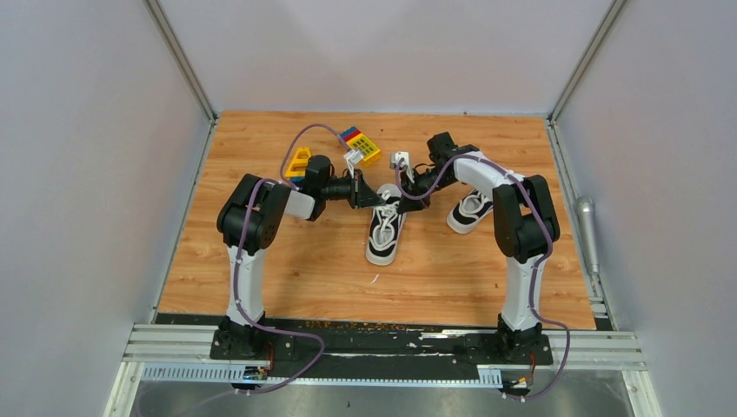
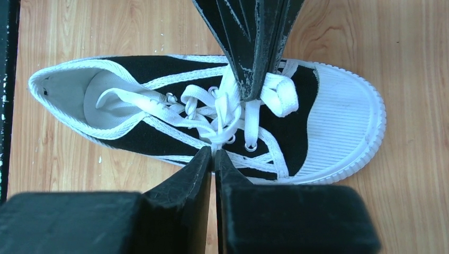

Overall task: Tie the shoes
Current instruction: Tie the shoelace on the shoe.

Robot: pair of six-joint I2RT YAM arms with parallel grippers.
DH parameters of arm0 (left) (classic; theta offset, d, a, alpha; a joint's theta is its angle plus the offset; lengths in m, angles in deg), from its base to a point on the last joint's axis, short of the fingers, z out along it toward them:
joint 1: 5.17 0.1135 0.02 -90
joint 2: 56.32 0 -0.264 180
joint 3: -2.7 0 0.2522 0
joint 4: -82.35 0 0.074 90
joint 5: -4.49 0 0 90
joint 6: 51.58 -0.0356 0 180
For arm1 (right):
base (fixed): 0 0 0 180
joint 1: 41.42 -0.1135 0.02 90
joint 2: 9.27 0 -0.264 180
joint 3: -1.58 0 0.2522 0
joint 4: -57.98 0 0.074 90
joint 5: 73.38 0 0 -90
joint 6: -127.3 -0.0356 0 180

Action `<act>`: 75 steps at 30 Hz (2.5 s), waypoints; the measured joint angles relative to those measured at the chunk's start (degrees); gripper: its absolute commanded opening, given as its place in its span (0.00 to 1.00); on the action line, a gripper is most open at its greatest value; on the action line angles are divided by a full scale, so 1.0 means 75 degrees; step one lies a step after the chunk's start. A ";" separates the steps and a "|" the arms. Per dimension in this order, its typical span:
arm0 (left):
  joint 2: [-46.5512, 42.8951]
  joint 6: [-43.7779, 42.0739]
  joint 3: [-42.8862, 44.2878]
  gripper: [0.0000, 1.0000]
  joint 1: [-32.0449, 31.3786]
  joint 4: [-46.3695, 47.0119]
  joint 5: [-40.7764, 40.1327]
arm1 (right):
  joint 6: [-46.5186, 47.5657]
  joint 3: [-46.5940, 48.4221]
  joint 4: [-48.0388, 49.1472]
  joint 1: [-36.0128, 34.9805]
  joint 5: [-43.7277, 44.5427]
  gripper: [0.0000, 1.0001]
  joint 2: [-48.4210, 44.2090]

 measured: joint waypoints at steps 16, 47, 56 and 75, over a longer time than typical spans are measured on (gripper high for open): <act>0.0000 -0.0067 0.0003 0.00 0.0003 -0.0184 -0.0009 | -0.0102 0.0017 -0.0079 -0.0146 0.0157 0.01 0.0090; -0.1985 -0.1766 -0.1000 0.00 0.0527 -0.3646 -0.0877 | -0.0251 -0.1437 -0.0350 0.0265 0.1230 0.00 -0.1046; -0.1985 -0.2043 -0.0667 0.00 0.0481 -0.4258 -0.0860 | -0.0699 -0.1105 -0.0379 0.0184 0.1247 0.20 -0.1043; -0.1804 -0.2873 0.0522 0.00 0.0358 -0.5767 -0.0408 | -0.0609 -0.0860 0.0329 -0.0087 0.1746 0.65 -0.1396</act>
